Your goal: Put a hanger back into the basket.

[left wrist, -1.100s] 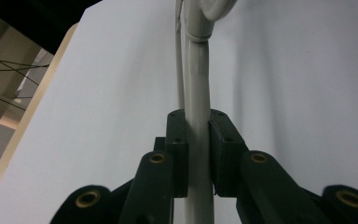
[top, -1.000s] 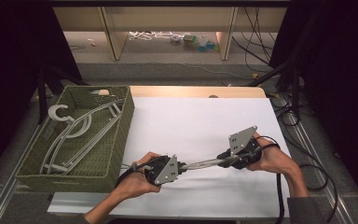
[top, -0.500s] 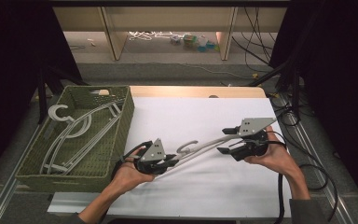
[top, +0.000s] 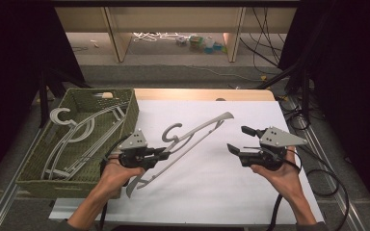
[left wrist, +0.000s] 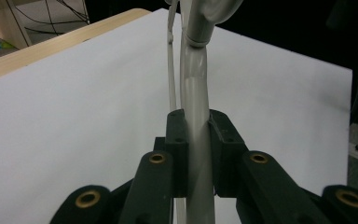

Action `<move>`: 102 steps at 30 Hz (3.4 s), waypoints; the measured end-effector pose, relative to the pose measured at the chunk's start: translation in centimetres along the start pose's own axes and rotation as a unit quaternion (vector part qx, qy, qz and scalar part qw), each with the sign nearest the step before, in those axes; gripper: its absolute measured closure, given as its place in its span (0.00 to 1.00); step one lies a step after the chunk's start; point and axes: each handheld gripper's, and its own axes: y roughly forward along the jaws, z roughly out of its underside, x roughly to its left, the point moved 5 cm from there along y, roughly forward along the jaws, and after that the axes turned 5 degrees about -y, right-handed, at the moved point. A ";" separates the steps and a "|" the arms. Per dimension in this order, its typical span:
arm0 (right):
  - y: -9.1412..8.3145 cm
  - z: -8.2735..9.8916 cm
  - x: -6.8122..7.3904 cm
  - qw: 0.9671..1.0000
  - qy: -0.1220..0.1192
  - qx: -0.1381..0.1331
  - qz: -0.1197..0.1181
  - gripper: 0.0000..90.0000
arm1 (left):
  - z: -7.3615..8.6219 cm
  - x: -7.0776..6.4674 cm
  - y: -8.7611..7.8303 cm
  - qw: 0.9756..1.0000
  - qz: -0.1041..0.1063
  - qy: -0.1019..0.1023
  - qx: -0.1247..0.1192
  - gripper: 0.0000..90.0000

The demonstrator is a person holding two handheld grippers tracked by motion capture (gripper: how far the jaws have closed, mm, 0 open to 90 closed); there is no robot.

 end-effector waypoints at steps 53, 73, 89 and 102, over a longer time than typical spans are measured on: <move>-0.9 5.4 5.5 1.000 0.028 0.002 -0.001 0.26 | -6.0 3.6 -14.9 0.987 -0.009 -0.129 -0.093 0.88; -0.8 5.6 5.4 0.999 0.030 0.009 -0.001 0.26 | -5.1 9.7 -20.1 0.981 -0.109 -0.134 -0.088 0.88; -0.7 5.7 5.4 1.000 0.029 0.010 -0.003 0.26 | -2.6 15.1 -21.8 0.976 -0.149 -0.138 -0.071 0.88; -0.7 5.7 5.4 0.999 0.031 0.010 -0.003 0.26 | -0.8 16.6 -21.4 0.978 -0.164 -0.122 -0.048 0.88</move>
